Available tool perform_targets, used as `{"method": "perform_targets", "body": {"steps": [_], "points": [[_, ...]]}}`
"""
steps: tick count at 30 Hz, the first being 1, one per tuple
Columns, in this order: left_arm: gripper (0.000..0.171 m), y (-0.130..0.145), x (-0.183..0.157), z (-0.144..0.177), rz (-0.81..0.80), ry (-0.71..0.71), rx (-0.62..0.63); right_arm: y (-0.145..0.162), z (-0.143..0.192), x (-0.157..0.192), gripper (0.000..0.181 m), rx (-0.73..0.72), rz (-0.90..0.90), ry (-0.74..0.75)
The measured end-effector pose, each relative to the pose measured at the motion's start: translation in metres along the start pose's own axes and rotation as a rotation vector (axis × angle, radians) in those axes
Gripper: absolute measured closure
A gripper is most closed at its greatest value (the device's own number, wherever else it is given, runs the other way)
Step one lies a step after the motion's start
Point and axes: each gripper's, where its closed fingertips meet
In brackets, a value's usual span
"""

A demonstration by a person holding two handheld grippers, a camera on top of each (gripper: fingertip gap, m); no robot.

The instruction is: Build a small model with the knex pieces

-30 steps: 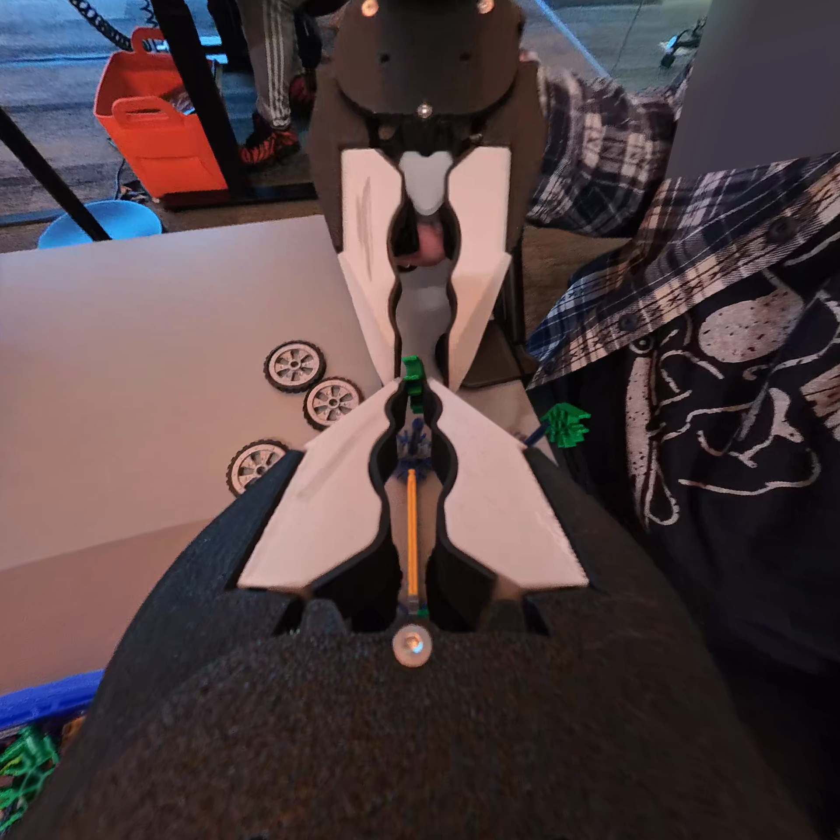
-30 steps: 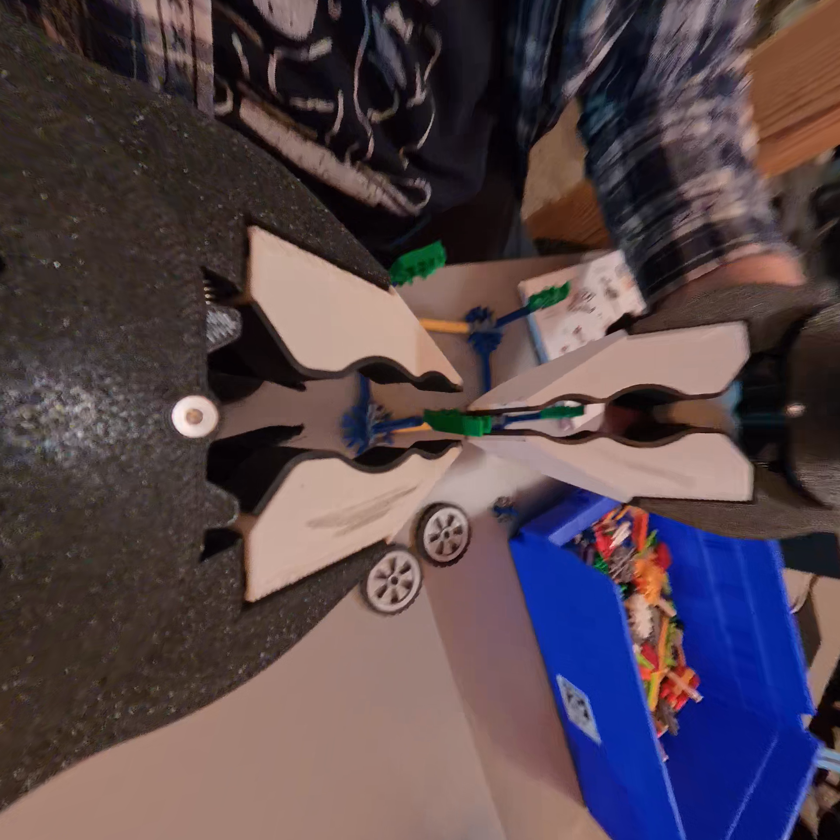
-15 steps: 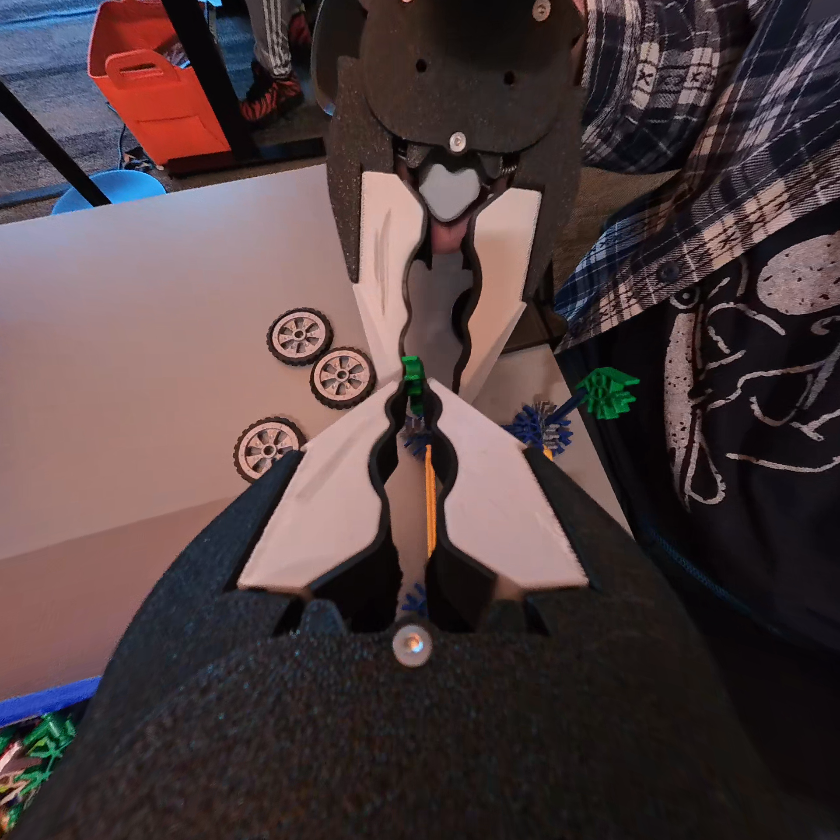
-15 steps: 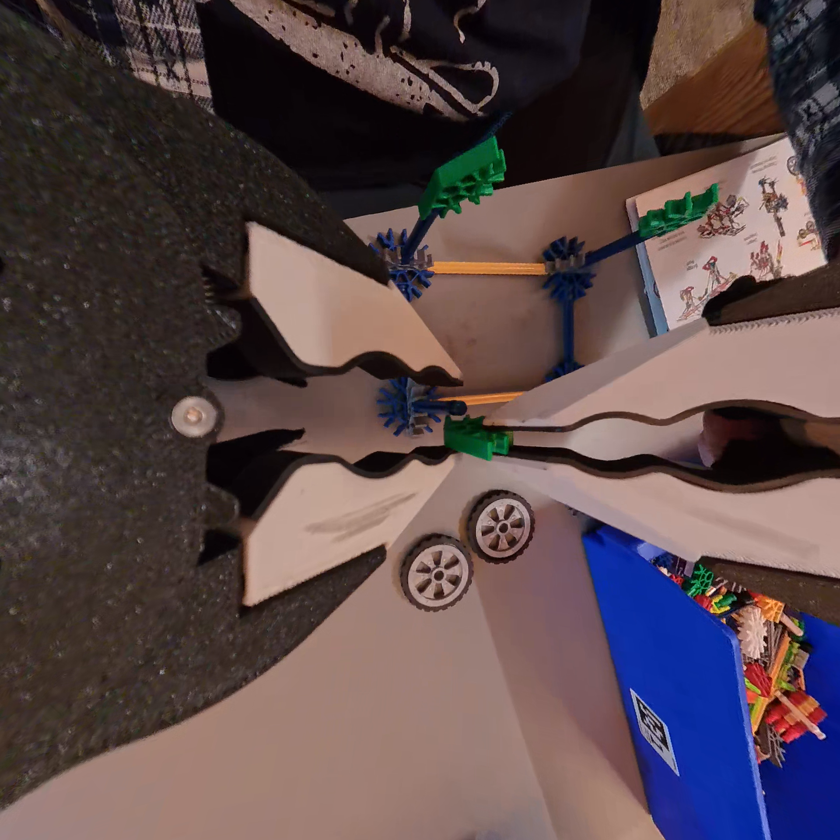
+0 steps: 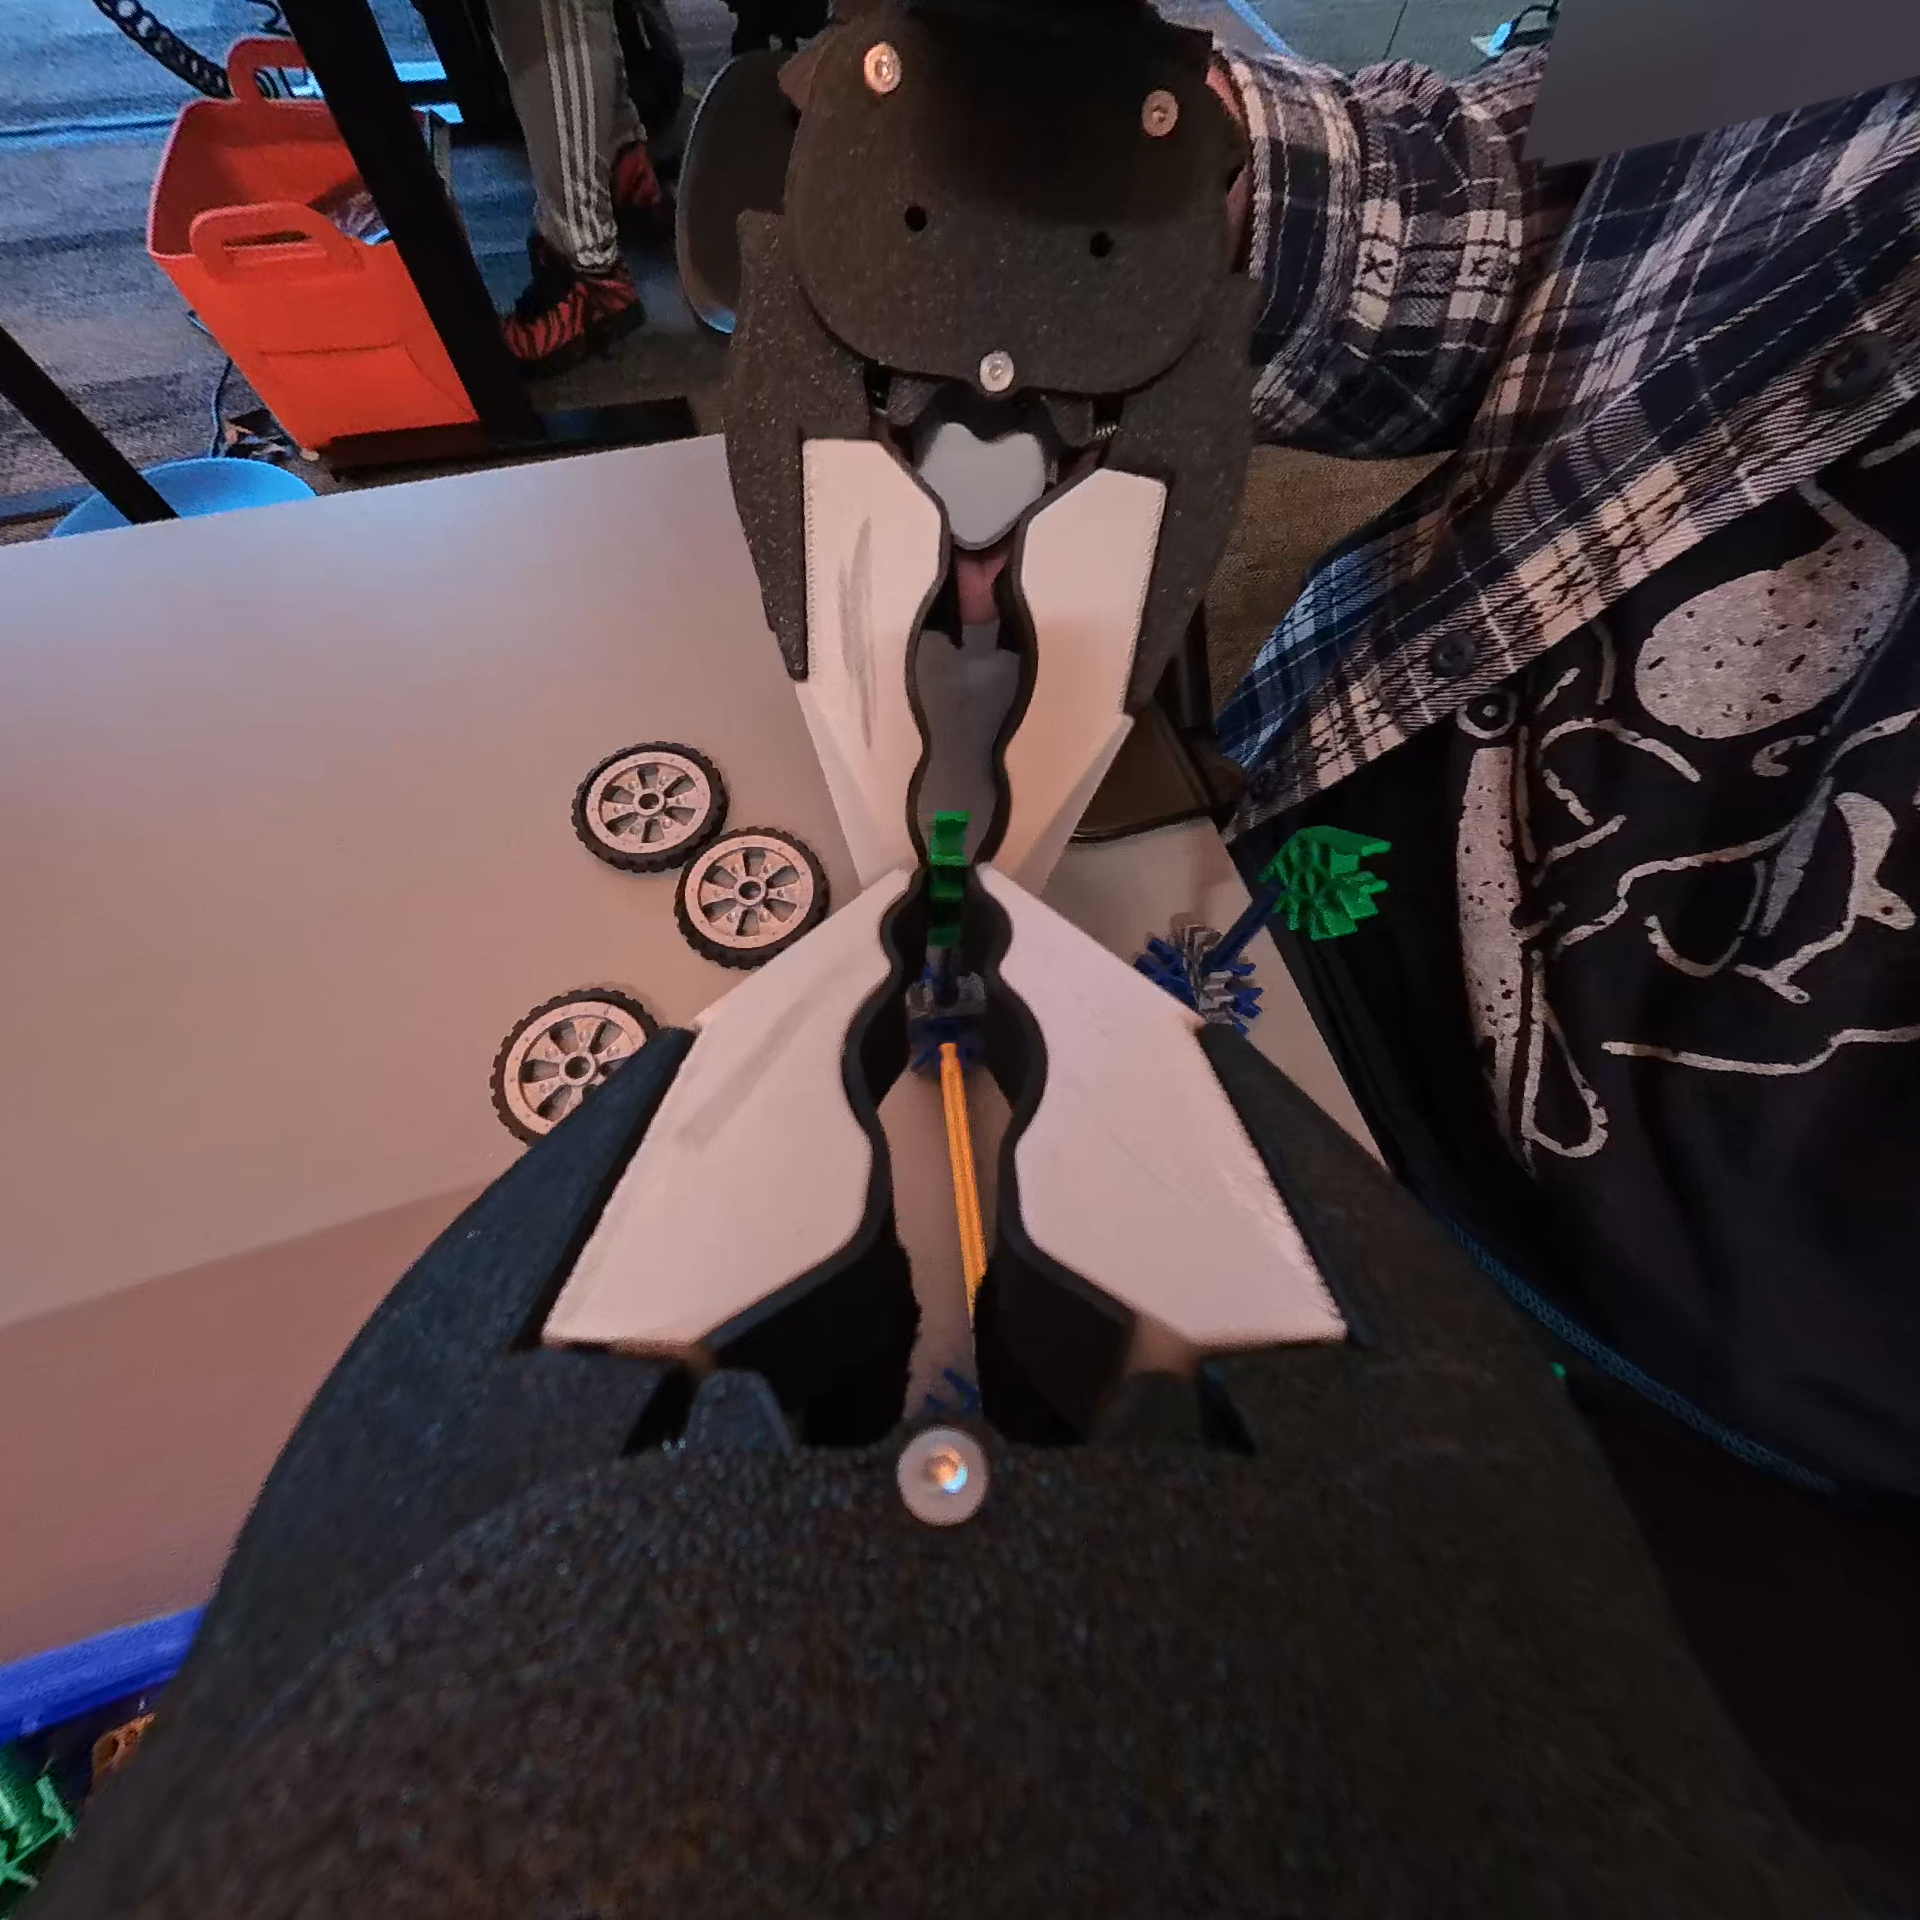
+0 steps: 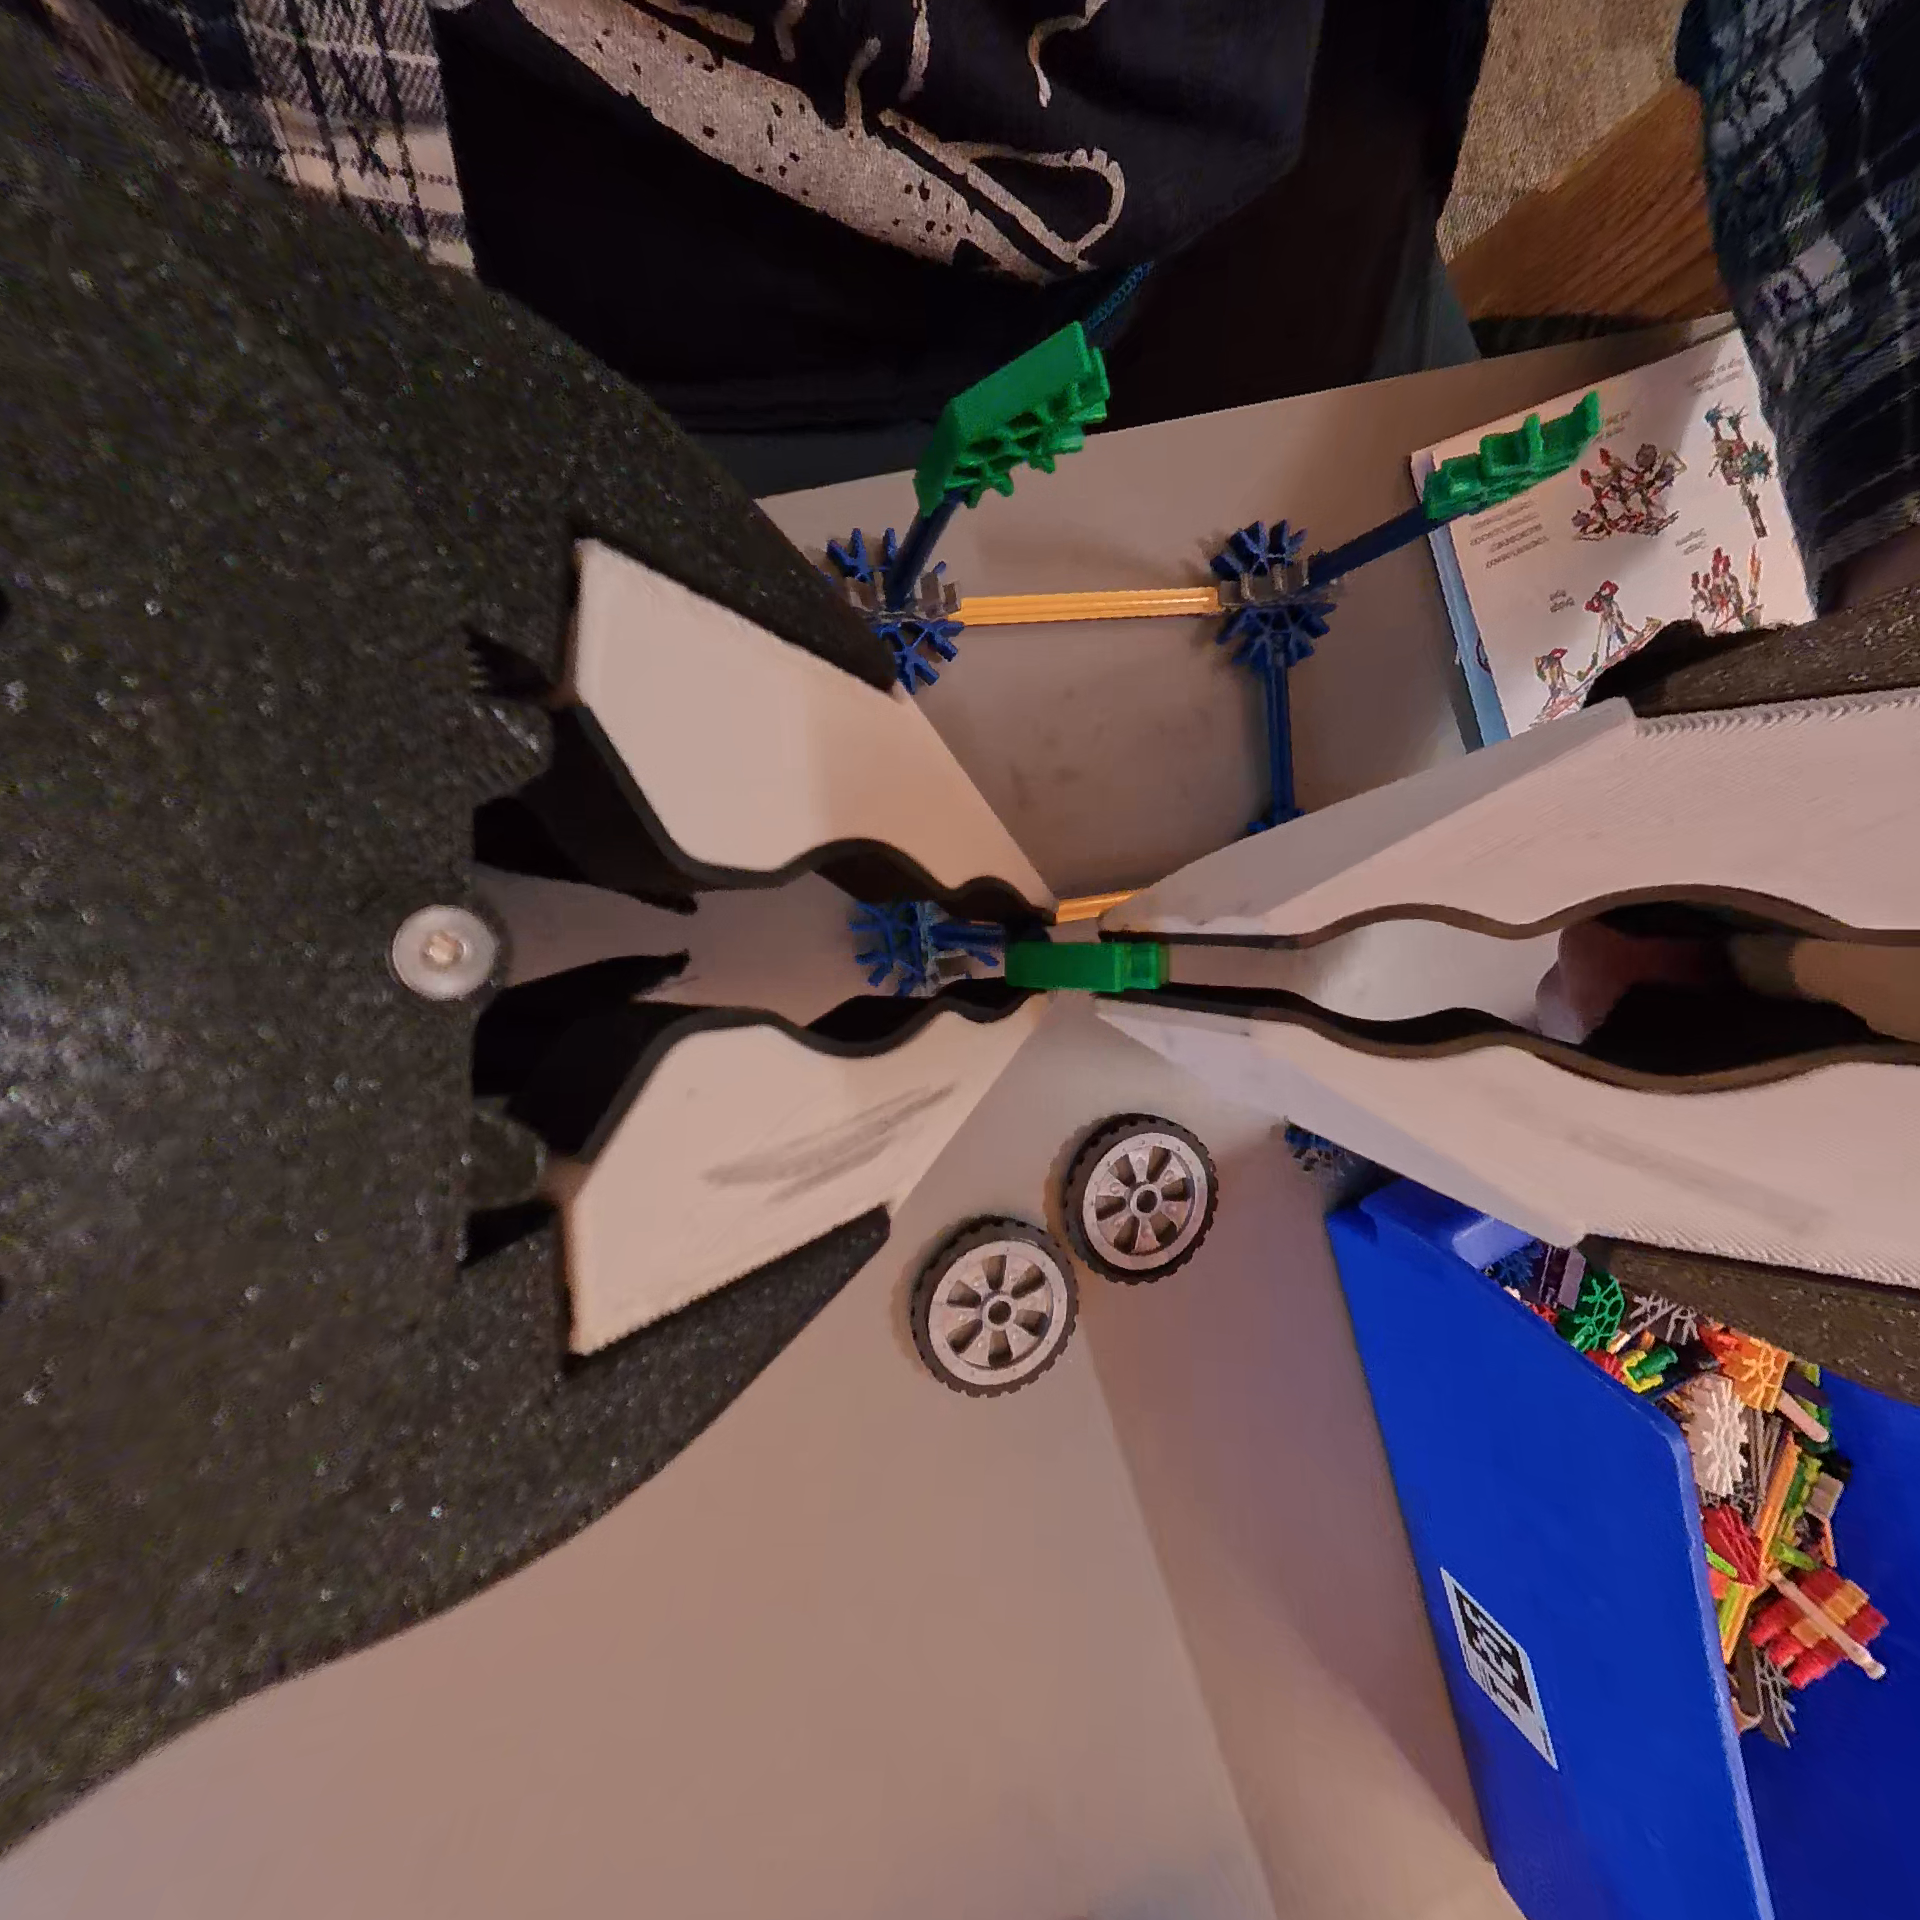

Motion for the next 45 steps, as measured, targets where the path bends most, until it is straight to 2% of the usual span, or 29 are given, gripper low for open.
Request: {"method": "perform_targets", "body": {"steps": [20, 28, 45], "points": [[0.161, 0.0034, 0.0019, -0.0014, -0.038, -0.026, 0.094, 0.0013, -0.0012, -0.0043, 0.173, 0.011, 0.014, 0.023], [0.166, 0.0058, 0.0073, -0.0029, -0.091, -0.083, 0.206, 0.0016, -0.0015, -0.0057, 0.173, 0.013, 0.012, 0.029], [0.167, 0.0016, 0.0033, -0.0061, -0.020, -0.011, 0.058, 0.0012, -0.0023, -0.0058, 0.167, 0.006, -0.004, 0.014]]}}
Point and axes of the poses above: each gripper's, where its closed fingertips meet, z back along the fingers, y out of its underside, x = y × z across the jaws, and after that the axes turned 1 degree about -z, right-handed
